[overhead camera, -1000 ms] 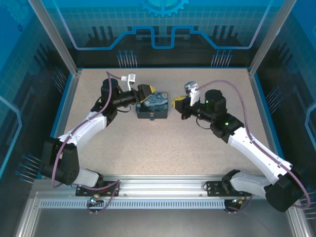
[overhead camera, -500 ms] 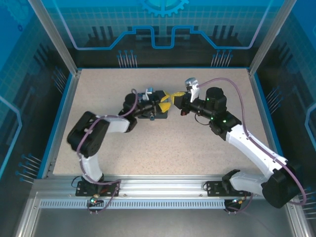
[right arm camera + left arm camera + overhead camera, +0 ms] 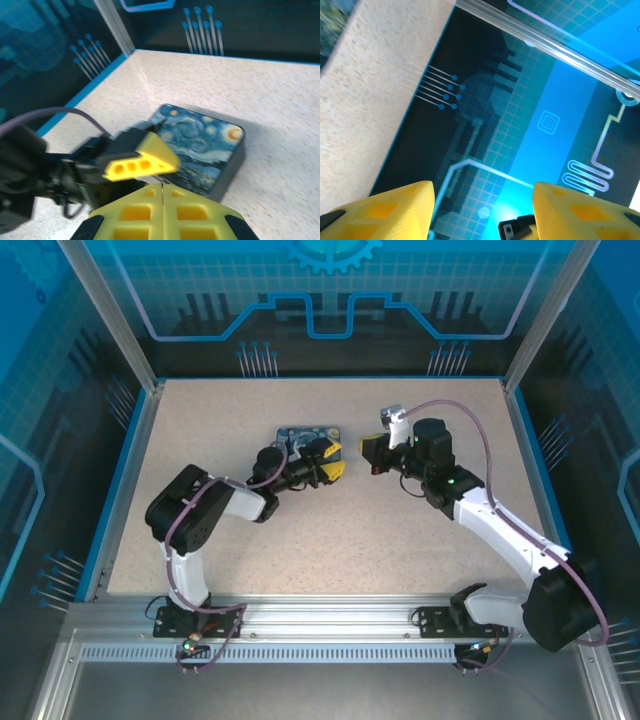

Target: Unlock a padlock with a key

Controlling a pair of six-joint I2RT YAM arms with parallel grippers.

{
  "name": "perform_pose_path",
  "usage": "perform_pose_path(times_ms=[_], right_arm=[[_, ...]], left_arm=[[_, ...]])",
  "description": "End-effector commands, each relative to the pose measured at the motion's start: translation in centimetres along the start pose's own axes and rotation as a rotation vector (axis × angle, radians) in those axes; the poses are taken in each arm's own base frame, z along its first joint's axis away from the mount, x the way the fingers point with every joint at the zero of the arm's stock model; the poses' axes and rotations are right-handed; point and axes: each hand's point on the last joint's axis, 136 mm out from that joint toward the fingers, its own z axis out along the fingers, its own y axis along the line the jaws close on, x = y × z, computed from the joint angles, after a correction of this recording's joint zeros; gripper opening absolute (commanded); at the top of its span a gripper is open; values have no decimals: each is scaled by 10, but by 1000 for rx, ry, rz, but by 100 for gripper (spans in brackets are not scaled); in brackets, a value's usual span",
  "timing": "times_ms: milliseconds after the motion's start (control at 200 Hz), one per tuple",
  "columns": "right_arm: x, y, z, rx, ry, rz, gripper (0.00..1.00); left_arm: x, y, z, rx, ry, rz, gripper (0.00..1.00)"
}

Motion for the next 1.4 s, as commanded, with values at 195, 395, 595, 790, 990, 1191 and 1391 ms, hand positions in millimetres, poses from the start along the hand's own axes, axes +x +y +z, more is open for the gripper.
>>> perform_pose_path(times_ms=[195, 395, 595, 790, 990, 1191, 1391], right_arm=[[98, -64, 22, 204, 351, 114, 0], [142, -64, 47, 225, 518, 110, 0], [179, -74, 52, 276, 689, 119, 0], [193, -80, 32, 339, 754, 99, 1], [206, -86, 18, 387, 842, 95, 9], [193, -82, 1, 408, 886, 63, 25], [185, -86, 4, 375, 898, -20, 40]], left_arm=[[-10, -45, -45, -105, -140, 279, 60], [-7, -62, -66, -259, -224, 503, 64], [-7, -69, -77, -310, -258, 577, 66], [-8, -69, -79, -321, -268, 593, 66], [-8, -71, -78, -321, -261, 604, 67], [-7, -77, -86, -334, -287, 645, 69], [-10, -84, -95, -335, -309, 662, 70]])
